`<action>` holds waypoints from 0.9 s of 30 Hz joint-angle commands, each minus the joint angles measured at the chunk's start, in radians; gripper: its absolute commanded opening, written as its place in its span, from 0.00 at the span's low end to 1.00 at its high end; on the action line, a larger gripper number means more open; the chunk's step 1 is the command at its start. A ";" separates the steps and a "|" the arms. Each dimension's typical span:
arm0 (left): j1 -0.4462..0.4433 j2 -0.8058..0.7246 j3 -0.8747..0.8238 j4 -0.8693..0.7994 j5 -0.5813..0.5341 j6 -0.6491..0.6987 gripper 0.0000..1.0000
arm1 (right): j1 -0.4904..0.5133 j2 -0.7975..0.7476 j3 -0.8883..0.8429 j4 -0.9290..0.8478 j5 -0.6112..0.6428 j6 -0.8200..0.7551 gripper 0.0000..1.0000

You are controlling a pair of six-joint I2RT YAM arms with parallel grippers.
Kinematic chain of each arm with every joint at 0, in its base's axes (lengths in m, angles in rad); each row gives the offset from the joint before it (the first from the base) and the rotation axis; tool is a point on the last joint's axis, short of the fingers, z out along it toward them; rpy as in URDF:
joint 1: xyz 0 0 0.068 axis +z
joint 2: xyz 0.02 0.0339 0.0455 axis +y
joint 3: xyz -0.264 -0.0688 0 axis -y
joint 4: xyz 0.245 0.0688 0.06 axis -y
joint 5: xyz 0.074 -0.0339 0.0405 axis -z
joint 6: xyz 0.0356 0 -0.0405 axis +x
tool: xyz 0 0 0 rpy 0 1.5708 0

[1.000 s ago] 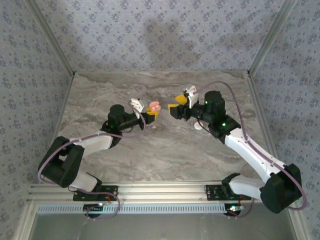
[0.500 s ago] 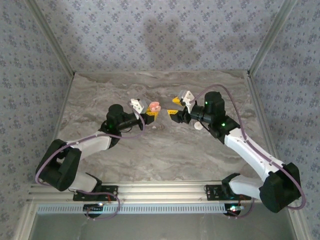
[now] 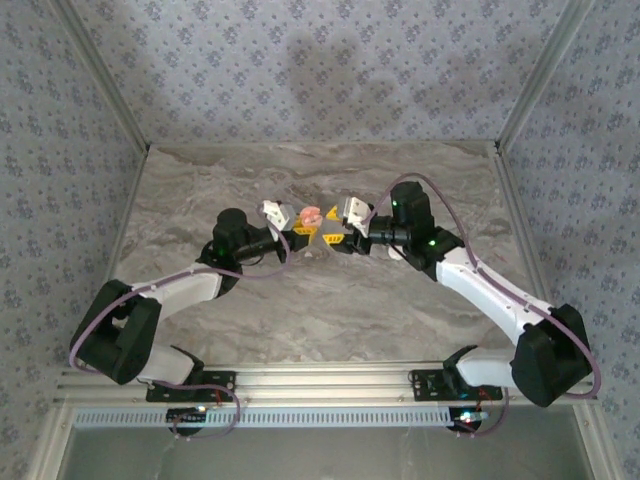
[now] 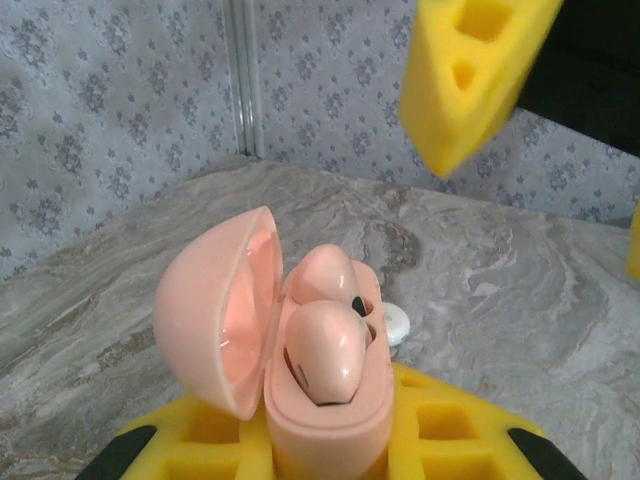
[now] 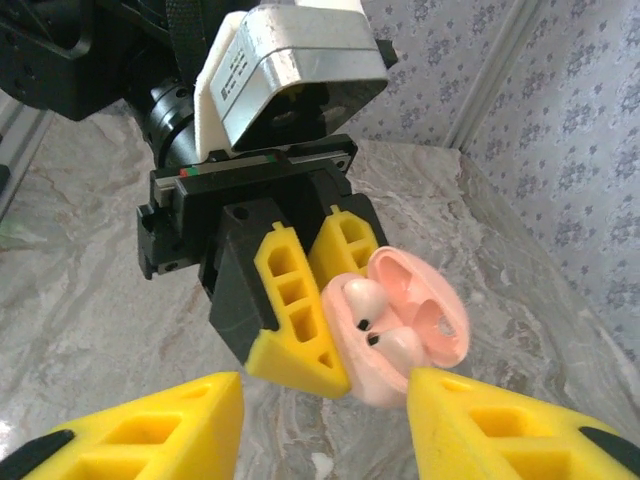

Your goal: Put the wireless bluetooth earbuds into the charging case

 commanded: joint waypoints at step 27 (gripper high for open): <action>-0.049 -0.072 0.102 -0.241 0.087 0.231 0.03 | -0.037 0.153 0.259 -0.505 -0.242 -0.294 0.74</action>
